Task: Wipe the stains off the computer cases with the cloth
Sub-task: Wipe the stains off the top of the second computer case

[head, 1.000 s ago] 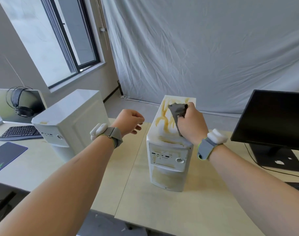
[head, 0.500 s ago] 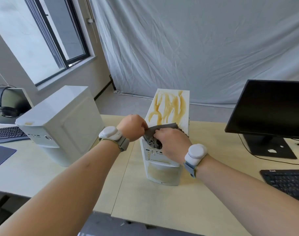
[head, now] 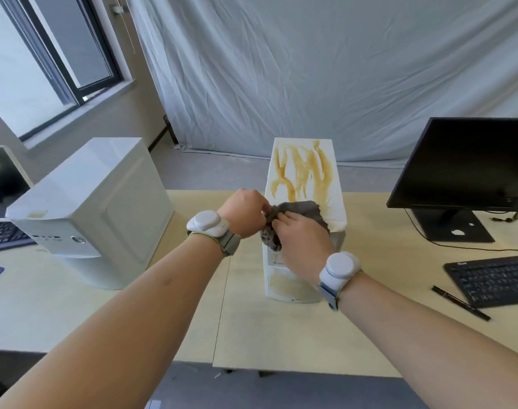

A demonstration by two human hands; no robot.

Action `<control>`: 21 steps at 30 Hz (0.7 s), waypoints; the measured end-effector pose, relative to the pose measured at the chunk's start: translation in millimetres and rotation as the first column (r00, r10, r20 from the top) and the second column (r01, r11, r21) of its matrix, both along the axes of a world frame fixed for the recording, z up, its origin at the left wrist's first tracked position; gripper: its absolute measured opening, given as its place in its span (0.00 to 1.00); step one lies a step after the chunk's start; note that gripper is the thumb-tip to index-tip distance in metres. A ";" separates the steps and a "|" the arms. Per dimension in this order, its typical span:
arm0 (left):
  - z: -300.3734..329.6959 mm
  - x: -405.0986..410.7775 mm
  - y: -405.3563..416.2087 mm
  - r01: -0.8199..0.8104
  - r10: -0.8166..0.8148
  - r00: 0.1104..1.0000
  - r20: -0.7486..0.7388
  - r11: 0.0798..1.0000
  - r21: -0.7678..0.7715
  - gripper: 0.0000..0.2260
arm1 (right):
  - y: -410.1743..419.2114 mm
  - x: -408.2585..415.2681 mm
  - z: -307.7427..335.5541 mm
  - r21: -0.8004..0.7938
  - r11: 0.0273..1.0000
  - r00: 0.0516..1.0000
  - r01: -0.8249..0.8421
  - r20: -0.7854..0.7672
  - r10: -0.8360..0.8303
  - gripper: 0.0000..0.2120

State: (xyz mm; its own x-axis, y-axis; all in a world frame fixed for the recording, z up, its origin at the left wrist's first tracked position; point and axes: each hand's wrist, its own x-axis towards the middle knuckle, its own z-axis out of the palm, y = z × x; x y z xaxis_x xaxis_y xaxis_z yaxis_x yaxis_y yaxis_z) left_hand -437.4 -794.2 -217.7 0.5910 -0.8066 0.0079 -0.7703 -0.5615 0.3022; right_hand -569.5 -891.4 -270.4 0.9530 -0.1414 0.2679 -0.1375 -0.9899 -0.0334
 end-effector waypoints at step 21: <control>-16.5 -2.7 1.8 0.118 -0.132 0.979 0.154 0.989 0.094 0.06 | 22.6 -9.3 0.9 0.210 0.931 0.929 0.299 0.157 -0.334 0.04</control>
